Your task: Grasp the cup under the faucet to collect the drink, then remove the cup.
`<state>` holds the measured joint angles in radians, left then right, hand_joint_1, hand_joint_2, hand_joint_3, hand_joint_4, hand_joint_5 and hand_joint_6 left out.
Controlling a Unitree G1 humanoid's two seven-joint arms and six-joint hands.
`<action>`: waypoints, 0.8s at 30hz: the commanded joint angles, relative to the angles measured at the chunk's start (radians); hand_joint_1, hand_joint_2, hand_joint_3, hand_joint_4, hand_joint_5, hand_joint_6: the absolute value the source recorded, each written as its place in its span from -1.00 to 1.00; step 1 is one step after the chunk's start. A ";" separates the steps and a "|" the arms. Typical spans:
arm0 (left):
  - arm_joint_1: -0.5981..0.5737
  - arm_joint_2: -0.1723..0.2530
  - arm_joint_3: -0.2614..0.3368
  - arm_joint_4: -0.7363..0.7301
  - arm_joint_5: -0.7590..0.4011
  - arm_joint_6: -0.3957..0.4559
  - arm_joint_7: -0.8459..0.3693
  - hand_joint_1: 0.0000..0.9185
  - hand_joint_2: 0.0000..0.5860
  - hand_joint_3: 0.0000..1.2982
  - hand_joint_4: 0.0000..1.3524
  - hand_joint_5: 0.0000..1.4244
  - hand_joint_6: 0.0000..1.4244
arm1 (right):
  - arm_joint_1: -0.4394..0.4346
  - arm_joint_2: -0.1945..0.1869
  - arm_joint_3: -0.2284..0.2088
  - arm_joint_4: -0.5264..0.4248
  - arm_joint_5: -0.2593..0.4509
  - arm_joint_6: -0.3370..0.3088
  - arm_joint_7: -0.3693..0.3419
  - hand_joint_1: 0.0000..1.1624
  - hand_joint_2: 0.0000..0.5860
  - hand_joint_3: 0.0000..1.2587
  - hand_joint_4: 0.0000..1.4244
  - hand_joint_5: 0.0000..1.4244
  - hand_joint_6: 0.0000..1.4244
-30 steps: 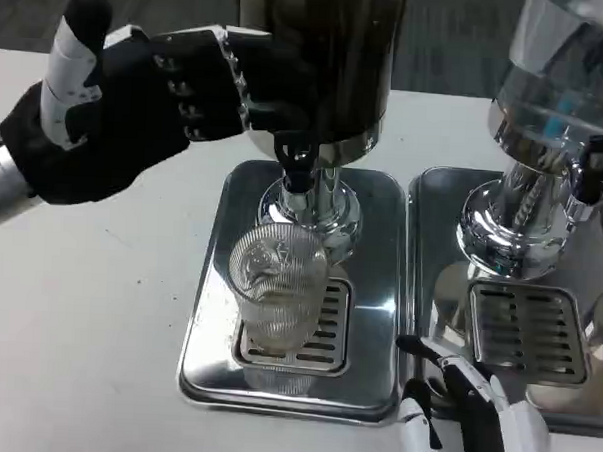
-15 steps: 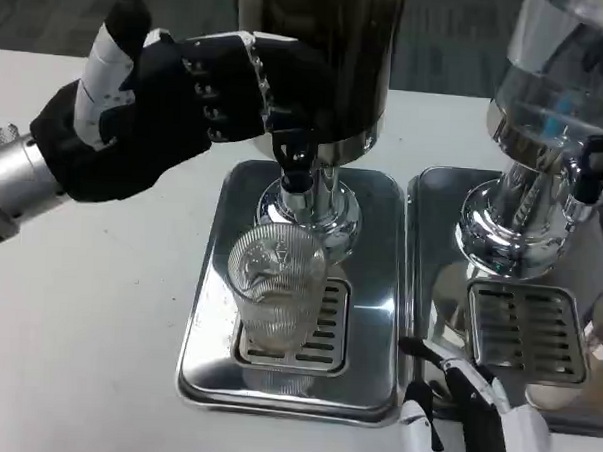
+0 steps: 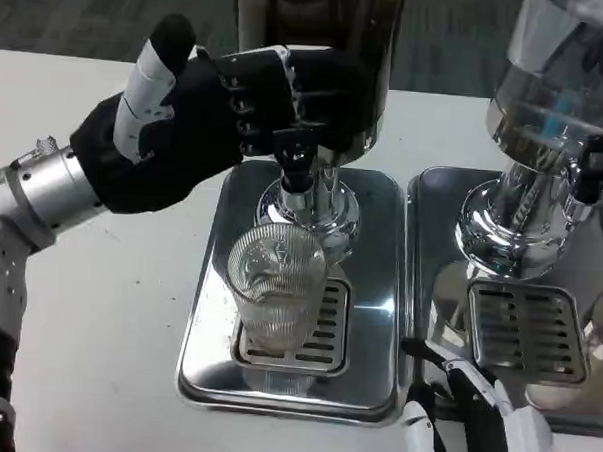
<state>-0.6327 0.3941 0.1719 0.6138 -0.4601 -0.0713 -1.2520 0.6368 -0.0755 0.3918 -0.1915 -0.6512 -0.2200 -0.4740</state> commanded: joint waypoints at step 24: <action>0.035 0.012 -0.043 0.003 0.069 -0.138 -0.019 -1.00 -0.71 -0.55 -0.79 -0.79 -0.64 | 0.005 -0.006 -0.008 -0.009 0.022 -0.014 0.005 -0.63 0.74 -0.50 -0.67 -0.76 -0.95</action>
<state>-0.6163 0.3932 0.1388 0.6204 -0.4138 -0.1754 -1.2595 0.6367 -0.0805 0.3886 -0.1935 -0.6407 -0.2201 -0.4717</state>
